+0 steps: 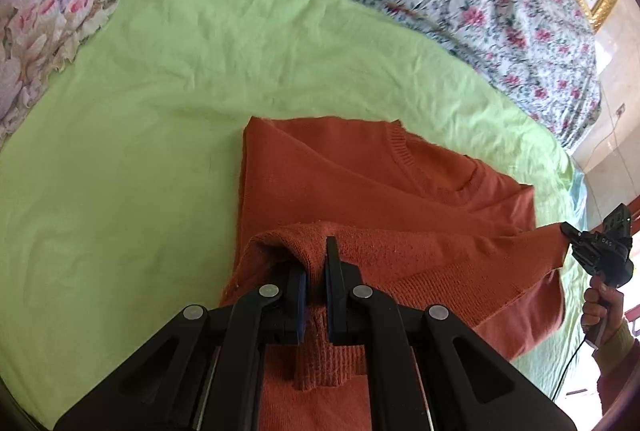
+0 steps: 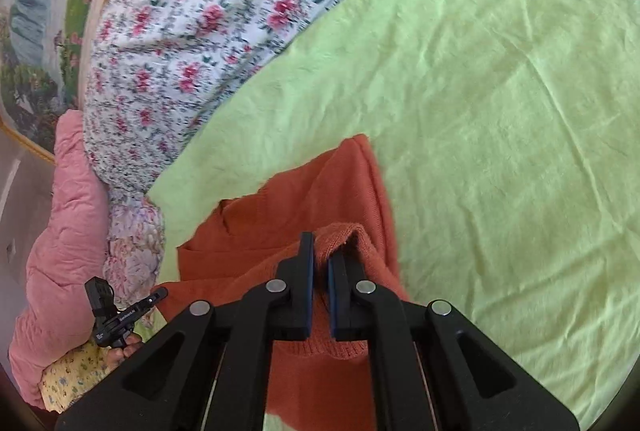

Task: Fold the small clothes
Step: 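Grasp the hem with the left gripper while the right gripper grasps the hem too, then fold the hem up toward the collar with both grippers and release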

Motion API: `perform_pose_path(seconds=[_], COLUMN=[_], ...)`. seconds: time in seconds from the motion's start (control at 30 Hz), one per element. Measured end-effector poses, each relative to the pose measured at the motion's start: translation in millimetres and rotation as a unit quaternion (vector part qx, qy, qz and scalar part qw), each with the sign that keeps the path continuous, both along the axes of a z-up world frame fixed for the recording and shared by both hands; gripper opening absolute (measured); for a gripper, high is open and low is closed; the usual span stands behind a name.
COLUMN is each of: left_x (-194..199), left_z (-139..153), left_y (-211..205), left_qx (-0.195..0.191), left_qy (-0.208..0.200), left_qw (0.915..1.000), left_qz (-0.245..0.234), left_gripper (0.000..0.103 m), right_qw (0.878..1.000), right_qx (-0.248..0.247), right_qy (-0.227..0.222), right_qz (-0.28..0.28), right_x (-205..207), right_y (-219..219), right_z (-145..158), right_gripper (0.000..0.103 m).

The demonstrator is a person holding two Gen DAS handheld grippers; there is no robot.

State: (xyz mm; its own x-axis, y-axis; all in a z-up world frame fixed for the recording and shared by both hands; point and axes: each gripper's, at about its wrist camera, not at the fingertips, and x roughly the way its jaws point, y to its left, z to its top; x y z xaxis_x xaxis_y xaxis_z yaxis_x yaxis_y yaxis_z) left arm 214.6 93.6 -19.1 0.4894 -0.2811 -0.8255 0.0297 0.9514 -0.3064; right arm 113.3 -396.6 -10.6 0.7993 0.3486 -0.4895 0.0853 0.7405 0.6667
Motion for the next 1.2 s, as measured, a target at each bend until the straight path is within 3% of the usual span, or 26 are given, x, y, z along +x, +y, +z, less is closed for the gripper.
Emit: perform_pose_path(seconds=[0.27, 0.3, 0.37, 0.4, 0.43, 0.5, 0.57, 0.67, 0.7, 0.8, 0.87, 1.0, 1.07, 1.2], left_x=[20.0, 18.0, 10.4, 2.2, -6.1, -28.0, -44.8, -62.4, -64.7, -62.4, -51.2, -7.6, 24.4, 88.7], left_z=[-31.3, -29.4, -23.2, -17.1, -11.2, -1.1, -0.3, -18.8, -30.1, -46.8, -44.2, -35.7, -30.1, -11.7], left_y=[-8.2, -8.8, -8.4, -7.3, -6.2, -9.2, -21.1, -57.1, -71.0, -94.6, -97.6, -88.5, -79.5, -56.2], left_qx=[0.03, 0.033, 0.043, 0.048, 0.047, 0.025, -0.004, -0.032, -0.026, 0.013, 0.019, 0.033, 0.04, 0.044], left_qy=[0.032, 0.033, 0.03, 0.028, 0.021, 0.014, 0.02, 0.055, 0.072, 0.083, 0.072, 0.059, 0.048, 0.014], left_qw=[0.999, 0.9989, 0.9986, 0.9985, 0.9987, 0.9995, 0.9992, 0.9941, 0.9917, 0.9889, 0.9885, 0.9904, 0.993, 0.9981], left_qz=[0.003, -0.001, -0.005, -0.004, -0.001, -0.011, -0.033, -0.088, -0.104, -0.123, -0.131, -0.121, -0.1, -0.039], left_gripper=[0.011, 0.016, 0.034, 0.049, 0.053, 0.053, 0.053, 0.053, 0.053, 0.056, 0.058, 0.056, 0.056, 0.055], right_qw=[0.998, 0.997, 0.997, 0.997, 0.997, 0.995, 0.992, 0.991, 0.986, 0.969, 0.961, 0.96, 0.961, 0.972], right_qx=[-0.035, -0.044, -0.049, -0.048, -0.052, -0.089, -0.117, -0.111, -0.114, -0.136, -0.152, -0.176, -0.206, -0.214], right_qy=[0.05, 0.056, 0.06, 0.056, 0.049, 0.036, 0.013, 0.009, 0.025, 0.067, 0.086, 0.076, 0.071, 0.048], right_qz=[-0.001, 0.001, 0.006, 0.001, -0.013, -0.042, -0.036, 0.069, 0.121, 0.195, 0.214, 0.205, 0.171, 0.083], right_x=[28.6, 30.2, 27.9, 23.0, 14.3, -7.2, -24.8, -28.7, -23.3, -8.5, 1.9, 23.7, 39.6, 68.9], right_y=[-2.5, -1.3, -0.2, -1.1, -2.5, 1.8, 17.3, 64.9, 88.0, 125.2, 134.2, 120.4, 106.0, 70.5], right_z=[-19.3, -19.7, -18.3, -16.2, -12.0, 0.3, 10.1, 4.3, -5.4, -27.5, -36.6, -27.6, -17.2, 8.3], right_gripper=[0.01, 0.012, 0.032, 0.038, 0.044, 0.045, 0.045, 0.045, 0.045, 0.045, 0.045, 0.045, 0.045, 0.045])
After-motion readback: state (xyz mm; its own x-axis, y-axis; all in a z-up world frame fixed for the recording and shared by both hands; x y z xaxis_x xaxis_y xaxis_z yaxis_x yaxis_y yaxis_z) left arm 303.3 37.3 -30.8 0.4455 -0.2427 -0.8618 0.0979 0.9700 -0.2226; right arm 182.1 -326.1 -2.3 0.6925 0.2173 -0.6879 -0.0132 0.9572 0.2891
